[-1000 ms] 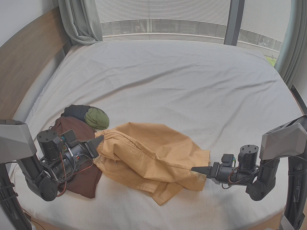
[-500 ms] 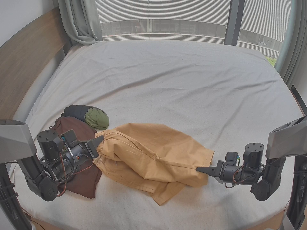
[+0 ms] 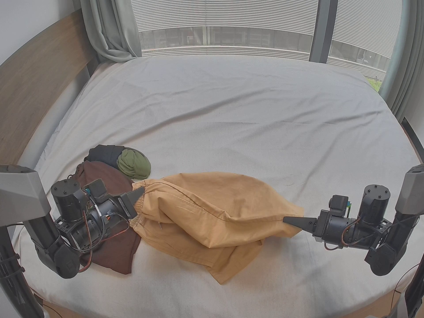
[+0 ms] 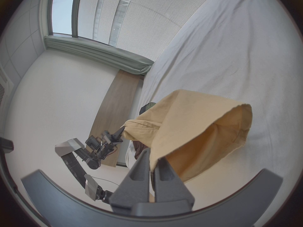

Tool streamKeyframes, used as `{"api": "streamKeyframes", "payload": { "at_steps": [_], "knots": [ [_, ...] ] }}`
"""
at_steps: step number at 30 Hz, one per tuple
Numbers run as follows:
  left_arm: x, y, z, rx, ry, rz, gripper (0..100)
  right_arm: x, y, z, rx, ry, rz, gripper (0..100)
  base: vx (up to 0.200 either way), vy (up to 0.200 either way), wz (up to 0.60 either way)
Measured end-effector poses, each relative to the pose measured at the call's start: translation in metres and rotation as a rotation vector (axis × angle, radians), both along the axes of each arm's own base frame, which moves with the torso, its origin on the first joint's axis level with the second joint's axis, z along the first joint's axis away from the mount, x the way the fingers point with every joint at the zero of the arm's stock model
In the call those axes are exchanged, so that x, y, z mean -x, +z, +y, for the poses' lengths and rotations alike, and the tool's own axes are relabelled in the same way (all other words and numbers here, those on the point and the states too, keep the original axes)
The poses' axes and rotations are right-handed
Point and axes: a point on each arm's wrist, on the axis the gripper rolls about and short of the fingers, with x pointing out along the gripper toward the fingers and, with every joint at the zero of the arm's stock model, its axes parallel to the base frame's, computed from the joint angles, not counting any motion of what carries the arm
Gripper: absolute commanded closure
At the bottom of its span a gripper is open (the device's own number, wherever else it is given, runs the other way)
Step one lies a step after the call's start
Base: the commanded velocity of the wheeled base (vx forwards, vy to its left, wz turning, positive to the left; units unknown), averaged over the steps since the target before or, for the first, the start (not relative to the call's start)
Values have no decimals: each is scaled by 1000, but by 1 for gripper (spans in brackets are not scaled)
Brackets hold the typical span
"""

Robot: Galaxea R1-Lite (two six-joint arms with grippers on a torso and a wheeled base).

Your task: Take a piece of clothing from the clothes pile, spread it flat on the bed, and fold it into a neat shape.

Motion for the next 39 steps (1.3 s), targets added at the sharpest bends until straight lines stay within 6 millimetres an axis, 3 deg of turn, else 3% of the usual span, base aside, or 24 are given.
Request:
{"api": "streamKeyframes", "payload": {
  "at_steps": [9, 18, 39],
  "knots": [
    [0, 8, 0, 18, 0, -26, 100, 16, 26, -4, -8, 49, -118, 100, 0, 0, 0],
    [2, 19, 0, 44, -4, -54, 100, 24, 36, -9, -8, 41, -162, 100, 0, 0, 0],
    [14, 50, 10, 69, -26, -157, 100, 14, 56, -33, -19, -66, -257, 100, 0, 0, 0]
  ]
}}
